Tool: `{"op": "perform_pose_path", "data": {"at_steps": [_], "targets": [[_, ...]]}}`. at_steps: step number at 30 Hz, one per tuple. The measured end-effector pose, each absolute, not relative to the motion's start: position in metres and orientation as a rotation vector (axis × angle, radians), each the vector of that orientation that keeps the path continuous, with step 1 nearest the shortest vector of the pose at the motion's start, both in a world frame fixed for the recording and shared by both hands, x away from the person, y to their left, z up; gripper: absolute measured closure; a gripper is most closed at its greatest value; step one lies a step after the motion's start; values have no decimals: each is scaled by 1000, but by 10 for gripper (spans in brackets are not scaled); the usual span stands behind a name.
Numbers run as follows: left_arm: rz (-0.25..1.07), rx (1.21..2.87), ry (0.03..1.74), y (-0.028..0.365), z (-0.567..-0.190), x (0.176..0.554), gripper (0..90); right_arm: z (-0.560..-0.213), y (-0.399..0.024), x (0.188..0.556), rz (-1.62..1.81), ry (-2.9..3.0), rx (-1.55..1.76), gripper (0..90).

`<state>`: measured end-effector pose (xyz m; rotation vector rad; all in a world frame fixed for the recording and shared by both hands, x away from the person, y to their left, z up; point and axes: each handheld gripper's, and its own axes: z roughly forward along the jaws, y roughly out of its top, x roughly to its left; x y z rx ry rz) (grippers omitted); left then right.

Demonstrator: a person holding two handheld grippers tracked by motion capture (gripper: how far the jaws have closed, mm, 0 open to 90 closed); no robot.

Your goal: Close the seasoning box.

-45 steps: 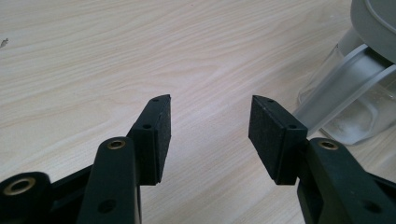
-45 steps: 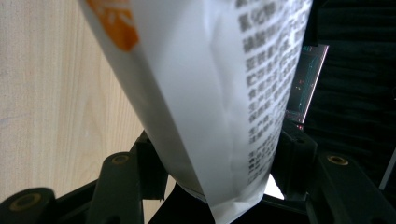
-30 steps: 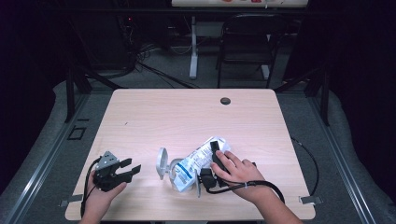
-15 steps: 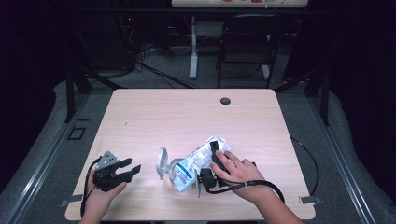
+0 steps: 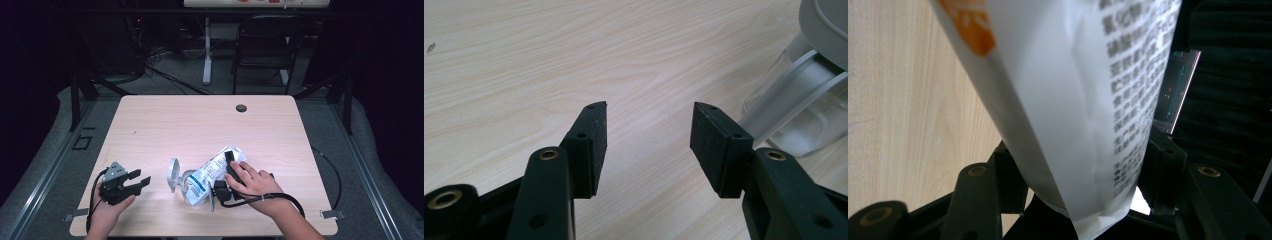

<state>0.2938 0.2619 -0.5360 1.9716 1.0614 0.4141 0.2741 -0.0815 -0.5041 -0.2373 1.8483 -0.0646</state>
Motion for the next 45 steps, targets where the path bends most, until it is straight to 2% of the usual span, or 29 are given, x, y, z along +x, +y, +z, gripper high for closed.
{"op": "perform_pose_path", "data": {"at_steps": [45], "targets": [[420,1956,1060,262,-536,294,496,-504,-80,276,-51,1839,-265,481]]}}
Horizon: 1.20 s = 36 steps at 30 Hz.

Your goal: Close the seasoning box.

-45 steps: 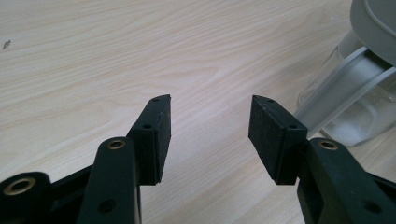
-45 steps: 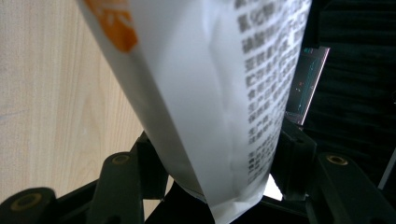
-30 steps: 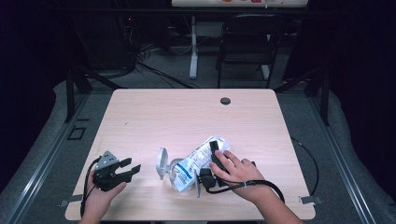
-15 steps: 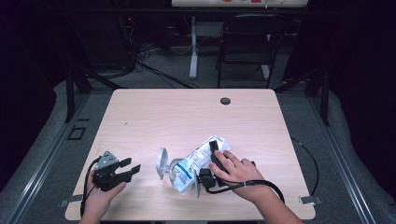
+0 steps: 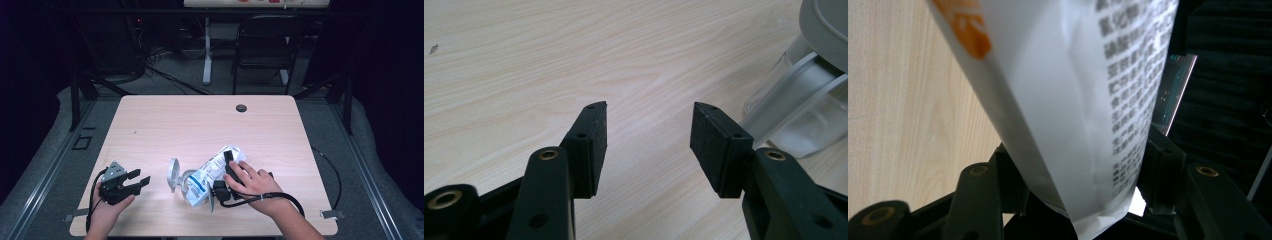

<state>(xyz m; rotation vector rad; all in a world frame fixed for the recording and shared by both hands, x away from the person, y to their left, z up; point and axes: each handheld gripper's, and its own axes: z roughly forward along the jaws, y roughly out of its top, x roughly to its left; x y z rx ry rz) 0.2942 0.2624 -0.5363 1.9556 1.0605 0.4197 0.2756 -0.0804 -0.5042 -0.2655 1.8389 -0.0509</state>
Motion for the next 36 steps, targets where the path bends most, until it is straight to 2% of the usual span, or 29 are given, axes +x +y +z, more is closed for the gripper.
{"op": "perform_pose_path", "data": {"at_steps": [36], "targets": [[419,1956,1064,263,-536,295,496,-503,-80,275,-67,1832,-277,485]]}}
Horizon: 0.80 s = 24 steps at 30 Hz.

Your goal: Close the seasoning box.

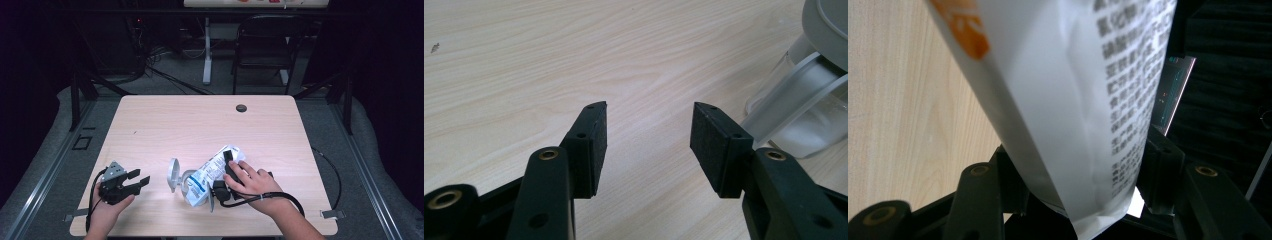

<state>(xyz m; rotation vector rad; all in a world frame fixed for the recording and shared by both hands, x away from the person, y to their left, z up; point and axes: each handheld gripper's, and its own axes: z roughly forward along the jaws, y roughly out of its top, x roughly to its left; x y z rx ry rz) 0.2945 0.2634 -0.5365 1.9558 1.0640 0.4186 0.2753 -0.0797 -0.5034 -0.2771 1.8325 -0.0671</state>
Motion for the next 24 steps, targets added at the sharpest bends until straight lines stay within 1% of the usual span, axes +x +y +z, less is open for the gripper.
{"op": "perform_pose_path", "data": {"at_steps": [24], "targets": [[421,1950,1064,264,-535,294,495,-502,-79,276,-75,1829,-299,487]]}}
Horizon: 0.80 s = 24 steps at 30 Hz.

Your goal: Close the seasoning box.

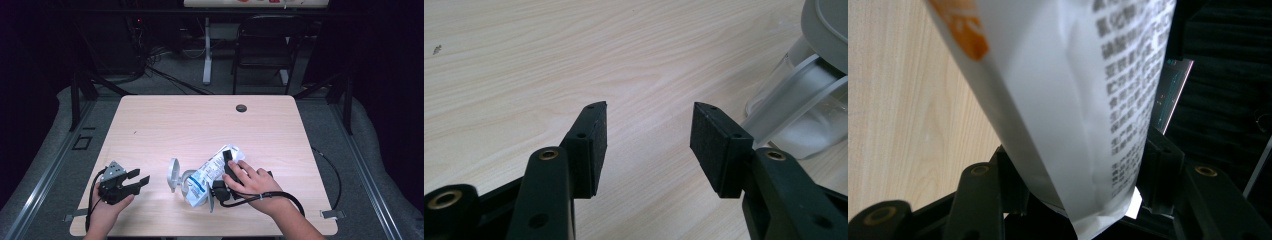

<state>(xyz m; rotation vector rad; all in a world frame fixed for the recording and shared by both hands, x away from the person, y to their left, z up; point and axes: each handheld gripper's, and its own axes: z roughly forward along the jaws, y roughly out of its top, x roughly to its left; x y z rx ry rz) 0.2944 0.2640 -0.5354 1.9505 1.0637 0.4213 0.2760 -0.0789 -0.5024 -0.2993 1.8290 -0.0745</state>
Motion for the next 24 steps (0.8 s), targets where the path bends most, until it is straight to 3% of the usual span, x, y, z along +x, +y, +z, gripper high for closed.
{"op": "perform_pose_path", "data": {"at_steps": [24], "targets": [[426,1947,1065,264,-535,295,496,-502,-78,275,-100,1827,-303,491]]}}
